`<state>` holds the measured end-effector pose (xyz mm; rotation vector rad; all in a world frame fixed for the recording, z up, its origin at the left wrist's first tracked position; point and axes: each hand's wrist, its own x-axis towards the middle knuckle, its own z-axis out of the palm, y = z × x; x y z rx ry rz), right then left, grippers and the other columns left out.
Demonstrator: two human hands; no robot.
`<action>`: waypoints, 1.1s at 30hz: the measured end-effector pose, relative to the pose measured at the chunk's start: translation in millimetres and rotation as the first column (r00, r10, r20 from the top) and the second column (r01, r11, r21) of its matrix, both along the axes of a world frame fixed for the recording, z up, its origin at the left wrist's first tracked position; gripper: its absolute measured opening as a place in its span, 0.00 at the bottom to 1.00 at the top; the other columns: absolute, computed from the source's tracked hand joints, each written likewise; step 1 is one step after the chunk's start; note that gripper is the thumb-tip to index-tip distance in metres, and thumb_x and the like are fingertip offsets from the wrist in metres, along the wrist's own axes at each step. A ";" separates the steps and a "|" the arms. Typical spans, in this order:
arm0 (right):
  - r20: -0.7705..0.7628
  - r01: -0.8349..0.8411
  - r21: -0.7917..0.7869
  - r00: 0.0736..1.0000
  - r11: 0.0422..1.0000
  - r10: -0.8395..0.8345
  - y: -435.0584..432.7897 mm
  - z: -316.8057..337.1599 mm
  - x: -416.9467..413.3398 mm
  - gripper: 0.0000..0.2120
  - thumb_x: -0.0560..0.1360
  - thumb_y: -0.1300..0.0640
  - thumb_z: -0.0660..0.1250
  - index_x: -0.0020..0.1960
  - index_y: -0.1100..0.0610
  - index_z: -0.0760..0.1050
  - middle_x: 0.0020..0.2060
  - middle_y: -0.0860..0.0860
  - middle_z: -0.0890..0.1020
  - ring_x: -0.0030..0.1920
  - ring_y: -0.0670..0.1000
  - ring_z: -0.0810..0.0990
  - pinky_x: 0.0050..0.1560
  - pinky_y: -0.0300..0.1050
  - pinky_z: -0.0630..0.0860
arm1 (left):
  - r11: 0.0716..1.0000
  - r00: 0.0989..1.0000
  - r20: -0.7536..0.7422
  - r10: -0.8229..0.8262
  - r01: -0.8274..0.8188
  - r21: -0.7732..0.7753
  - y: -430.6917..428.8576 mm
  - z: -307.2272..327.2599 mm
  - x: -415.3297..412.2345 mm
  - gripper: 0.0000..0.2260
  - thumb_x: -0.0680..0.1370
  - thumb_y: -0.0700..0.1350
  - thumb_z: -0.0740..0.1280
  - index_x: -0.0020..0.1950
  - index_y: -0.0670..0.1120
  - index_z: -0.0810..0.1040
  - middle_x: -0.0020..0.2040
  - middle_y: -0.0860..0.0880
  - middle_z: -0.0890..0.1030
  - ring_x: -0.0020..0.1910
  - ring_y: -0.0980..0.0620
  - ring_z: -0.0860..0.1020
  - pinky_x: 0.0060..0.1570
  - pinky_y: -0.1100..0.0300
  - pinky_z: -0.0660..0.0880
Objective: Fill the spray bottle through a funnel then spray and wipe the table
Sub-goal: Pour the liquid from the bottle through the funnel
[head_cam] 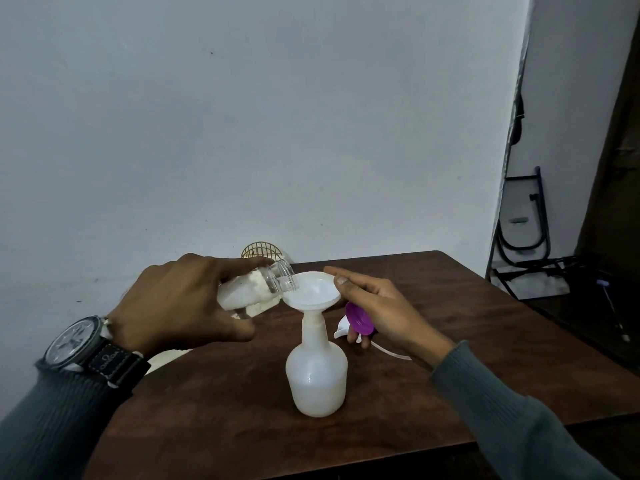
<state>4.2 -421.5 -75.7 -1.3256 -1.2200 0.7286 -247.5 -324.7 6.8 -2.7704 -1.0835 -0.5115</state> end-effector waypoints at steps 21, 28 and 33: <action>0.015 -0.007 0.002 1.000 1.000 0.007 -0.6 0.0 0.9 0.18 0.84 0.50 0.62 0.73 0.45 0.74 0.45 0.49 0.88 0.29 0.55 0.82 0.25 0.44 0.77 | 0.999 1.000 0.002 0.021 -0.021 0.036 -2.7 2.2 0.3 0.37 0.63 0.62 0.72 0.72 0.76 0.66 0.38 0.62 0.81 0.35 0.61 0.75 0.33 0.64 0.67; 0.008 -0.007 0.005 1.000 1.000 0.007 -0.5 0.0 0.2 0.16 0.84 0.51 0.62 0.71 0.43 0.74 0.45 0.50 0.89 0.29 0.54 0.81 0.26 0.45 0.77 | 0.999 1.000 -0.006 0.018 -0.018 0.046 -2.9 3.2 1.2 0.37 0.63 0.63 0.71 0.71 0.79 0.63 0.37 0.61 0.79 0.34 0.61 0.74 0.33 0.63 0.67; 0.014 -0.001 -0.002 1.000 1.000 0.001 -0.3 -0.5 0.9 0.18 0.83 0.49 0.62 0.72 0.44 0.74 0.45 0.49 0.89 0.29 0.54 0.82 0.27 0.44 0.77 | 0.998 0.999 -0.022 0.025 -0.023 0.060 -2.7 4.7 1.9 0.38 0.64 0.63 0.71 0.72 0.77 0.64 0.36 0.61 0.77 0.34 0.62 0.73 0.32 0.63 0.66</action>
